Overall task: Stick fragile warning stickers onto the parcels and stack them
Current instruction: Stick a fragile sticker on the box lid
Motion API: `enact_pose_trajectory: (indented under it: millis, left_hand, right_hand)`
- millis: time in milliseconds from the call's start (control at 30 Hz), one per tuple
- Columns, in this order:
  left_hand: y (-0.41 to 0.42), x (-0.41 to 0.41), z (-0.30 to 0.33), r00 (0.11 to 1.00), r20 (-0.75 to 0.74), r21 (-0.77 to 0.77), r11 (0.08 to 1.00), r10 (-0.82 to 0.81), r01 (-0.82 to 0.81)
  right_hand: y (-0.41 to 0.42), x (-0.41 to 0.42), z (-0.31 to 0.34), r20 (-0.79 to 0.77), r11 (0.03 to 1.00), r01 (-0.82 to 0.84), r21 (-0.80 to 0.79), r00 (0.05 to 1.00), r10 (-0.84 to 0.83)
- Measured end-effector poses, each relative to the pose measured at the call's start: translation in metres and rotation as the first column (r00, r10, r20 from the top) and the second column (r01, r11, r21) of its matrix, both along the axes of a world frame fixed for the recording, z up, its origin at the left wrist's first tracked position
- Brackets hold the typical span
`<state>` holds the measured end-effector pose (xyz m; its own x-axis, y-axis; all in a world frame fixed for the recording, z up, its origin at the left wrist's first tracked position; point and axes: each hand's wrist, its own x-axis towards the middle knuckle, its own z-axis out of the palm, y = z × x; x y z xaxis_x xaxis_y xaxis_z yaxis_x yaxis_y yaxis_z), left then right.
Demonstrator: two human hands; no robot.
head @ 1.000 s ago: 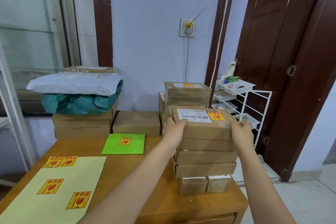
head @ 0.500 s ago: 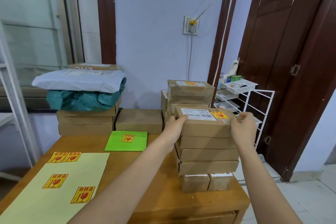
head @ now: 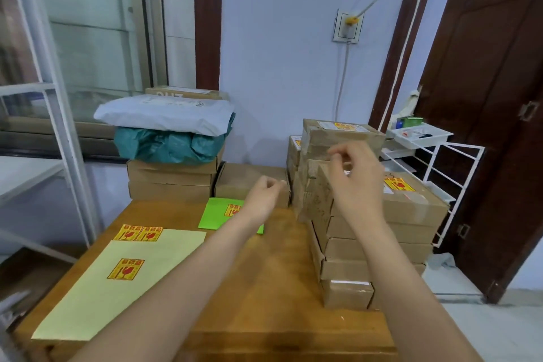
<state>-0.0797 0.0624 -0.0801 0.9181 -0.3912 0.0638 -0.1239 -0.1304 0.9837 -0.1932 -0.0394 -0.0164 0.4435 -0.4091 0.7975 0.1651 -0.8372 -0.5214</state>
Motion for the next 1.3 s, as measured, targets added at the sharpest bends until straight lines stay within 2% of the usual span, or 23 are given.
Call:
enact_pose_trajectory:
  millis: [100,167,267,433,700,833,967,1067,1300]
  left_hand:
    - [0.015,0.024,-0.009,0.994,0.074,0.053,0.995,0.081,-0.085]
    - [0.027,0.041,-0.017,0.986,0.108,0.094,0.986,0.125,-0.135]
    - [0.041,0.062,-0.030,0.968,0.194,0.163,0.968,0.158,-0.191]
    - [0.049,0.094,-0.049,0.964,0.159,0.200,0.950,0.212,-0.241]
    - [0.031,0.148,-0.090,0.941,0.077,0.239,0.911,0.328,-0.337]
    - [0.020,0.169,-0.105,0.916,0.067,0.206,0.893,0.395,-0.400]
    - [0.018,0.181,-0.122,0.890,0.141,0.164,0.876,0.434,-0.454]
    - [0.019,0.186,-0.141,0.868,0.189,0.128,0.864,0.460,-0.486]
    - [0.013,0.195,-0.151,0.870,0.200,0.193,0.852,0.450,-0.486]
  right_hand:
    - [0.036,0.028,-0.010,-0.058,0.988,-0.152,0.032,0.986,0.154]
    - [0.047,0.053,-0.025,-0.156,0.980,-0.183,0.074,0.969,0.193]
    - [0.047,0.094,-0.054,-0.321,0.976,-0.138,0.166,0.929,0.186]
    - [0.038,0.143,-0.109,-0.454,0.952,-0.007,0.306,0.878,0.152]
    - [0.013,0.193,-0.175,-0.438,0.879,0.141,0.456,0.895,0.083]
    - [-0.001,0.218,-0.188,-0.340,0.843,0.113,0.526,0.936,0.086]
    - [-0.011,0.238,-0.199,-0.292,0.836,0.091,0.541,0.953,0.085]
    - [-0.015,0.250,-0.214,-0.278,0.837,0.150,0.526,0.961,0.003]
    - [-0.028,0.270,-0.224,-0.300,0.850,0.158,0.503,0.954,0.000]
